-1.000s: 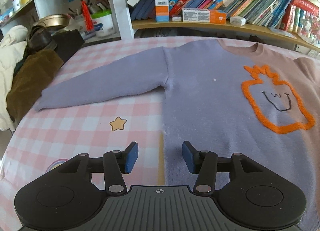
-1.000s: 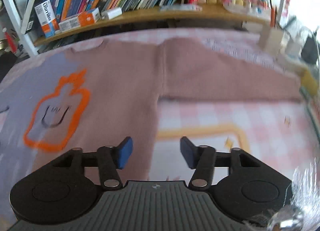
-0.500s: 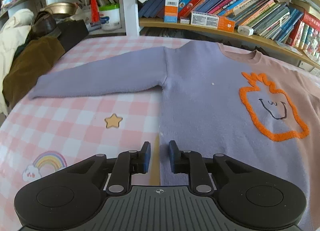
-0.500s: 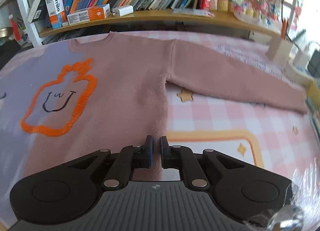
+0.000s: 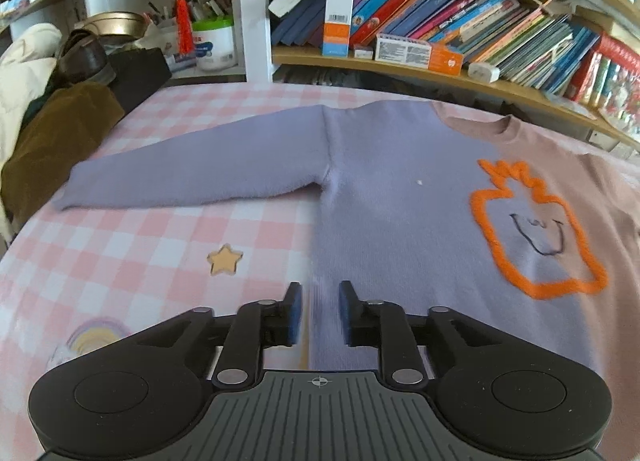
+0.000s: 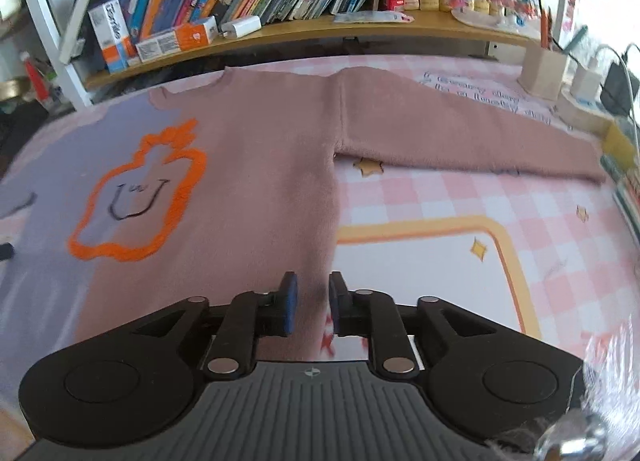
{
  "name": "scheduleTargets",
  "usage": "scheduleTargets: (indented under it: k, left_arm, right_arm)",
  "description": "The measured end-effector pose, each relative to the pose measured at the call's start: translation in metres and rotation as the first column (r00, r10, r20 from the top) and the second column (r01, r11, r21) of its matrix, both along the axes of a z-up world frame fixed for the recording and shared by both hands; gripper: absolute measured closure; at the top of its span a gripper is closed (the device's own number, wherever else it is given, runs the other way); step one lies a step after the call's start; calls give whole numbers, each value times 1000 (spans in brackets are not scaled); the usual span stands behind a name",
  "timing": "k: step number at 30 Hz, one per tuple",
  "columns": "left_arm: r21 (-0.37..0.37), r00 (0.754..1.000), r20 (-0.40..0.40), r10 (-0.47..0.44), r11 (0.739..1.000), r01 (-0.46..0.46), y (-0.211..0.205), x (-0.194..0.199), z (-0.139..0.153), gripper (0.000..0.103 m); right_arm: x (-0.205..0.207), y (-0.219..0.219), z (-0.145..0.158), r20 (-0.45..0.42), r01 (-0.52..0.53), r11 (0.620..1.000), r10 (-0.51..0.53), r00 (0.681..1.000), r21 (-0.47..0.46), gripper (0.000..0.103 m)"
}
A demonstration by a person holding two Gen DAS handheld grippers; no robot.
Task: Fold clothes
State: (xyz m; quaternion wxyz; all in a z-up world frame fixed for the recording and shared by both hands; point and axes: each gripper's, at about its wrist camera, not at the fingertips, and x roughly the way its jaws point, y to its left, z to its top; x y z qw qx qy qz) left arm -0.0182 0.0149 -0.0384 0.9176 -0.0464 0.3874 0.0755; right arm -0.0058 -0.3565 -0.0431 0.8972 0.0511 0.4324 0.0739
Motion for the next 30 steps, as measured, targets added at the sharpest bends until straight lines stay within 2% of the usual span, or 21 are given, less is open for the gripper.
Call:
scheduleTargets:
  k: [2,4,5,6,9,11,12,13,15,16,23,25,28,30]
  left_arm:
    - [-9,1000,-14,-7,1000,7,-1,-14,0,69]
    - [-5,999,-33,-31,1000,31,-2,-27,-1,49]
    - [8,998,-39,-41,999,41,-3,-32,-1,44]
    - [13,998,-48,-48,999,49,-4,-36,-2,40]
    - [-6,996,-73,-56,998,55,-4,-43,-8,40]
    - [-20,996,-74,-50,999,49,-4,-45,-11,42]
    - [-18,997,-60,-39,999,38,-4,-47,-12,52]
    - [-23,998,-50,-32,999,31,-4,-48,-11,68]
    - [-46,999,-44,-24,999,22,-1,-45,-9,90]
    - [-50,999,-44,-15,999,13,0,-43,-9,94]
    - [-30,998,-45,-37,999,36,1,-38,-8,96]
    - [-34,997,-50,-53,998,51,3,-38,-7,93]
    - [-38,996,-38,-78,996,76,5,-40,-3,89]
    - [-39,995,-21,-97,995,96,5,-42,2,84]
  right_arm:
    - [-11,-2,2,-18,3,1000,-2,1000,20,85]
    - [-23,-2,3,-37,2,999,-1,999,36,85]
    - [-29,-2,4,-47,2,999,0,999,44,84]
    - [-34,-2,4,-57,-4,999,7,998,46,82]
    - [-46,1,1,-84,-14,999,17,996,30,80]
    - [-50,2,-2,-94,-13,1000,15,995,23,80]
    - [-51,3,-2,-100,-17,1000,19,995,21,80]
    - [-52,5,-3,-106,-25,1000,26,994,19,81]
    - [-54,8,-5,-108,-44,999,46,993,18,89]
    - [-54,9,-5,-106,-50,999,51,993,18,90]
    - [-60,13,-6,-79,-21,1000,20,997,-13,92]
    - [-62,15,-6,-74,-7,1000,5,997,-25,91]
    - [-65,18,-5,-70,27,999,-30,997,-39,86]
    - [-70,20,-3,-61,65,997,-68,996,-46,75]
